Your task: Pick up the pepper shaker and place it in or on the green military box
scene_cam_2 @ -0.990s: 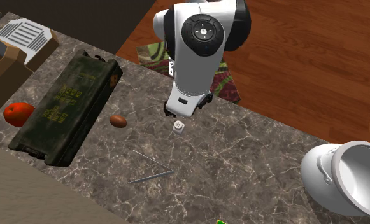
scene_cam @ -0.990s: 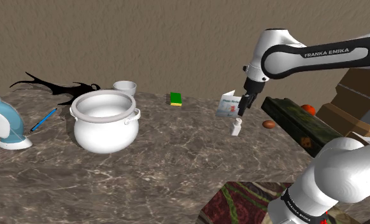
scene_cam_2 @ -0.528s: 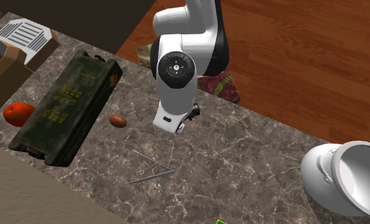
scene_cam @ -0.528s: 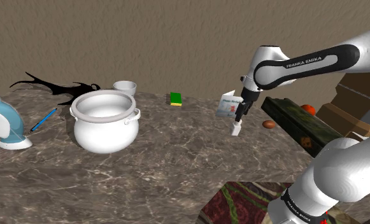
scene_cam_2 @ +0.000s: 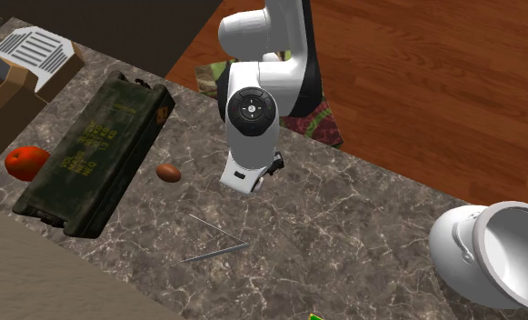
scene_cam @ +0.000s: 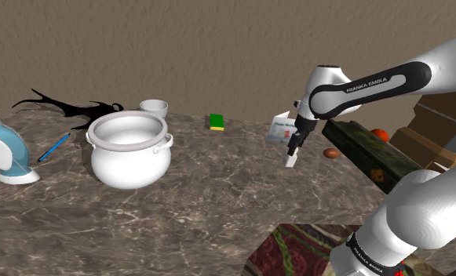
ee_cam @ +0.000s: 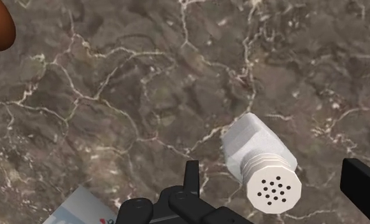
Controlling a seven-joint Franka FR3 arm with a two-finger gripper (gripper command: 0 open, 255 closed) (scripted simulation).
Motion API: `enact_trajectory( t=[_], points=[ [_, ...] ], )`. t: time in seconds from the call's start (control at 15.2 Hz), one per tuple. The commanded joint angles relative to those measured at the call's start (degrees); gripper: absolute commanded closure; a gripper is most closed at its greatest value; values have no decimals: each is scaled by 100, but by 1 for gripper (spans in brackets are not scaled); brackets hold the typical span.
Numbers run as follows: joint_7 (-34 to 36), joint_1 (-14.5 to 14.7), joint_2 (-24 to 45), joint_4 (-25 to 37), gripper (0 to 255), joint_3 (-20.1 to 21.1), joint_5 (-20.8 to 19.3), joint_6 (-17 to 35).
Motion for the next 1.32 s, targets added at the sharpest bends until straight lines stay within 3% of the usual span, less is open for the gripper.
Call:
enact_trajectory(
  t=[0.0,0.2,0.26,0.86,1.25],
  points=[
    [1,1,8,-4,0,-1,1,14],
    [1,1,8,-4,0,-1,1,14],
    [1,1,9,-4,255,-1,1,14],
    [1,1,8,-4,255,-1,1,14],
    [0,-1,-287,261,255,58,18,-546]
  ],
)
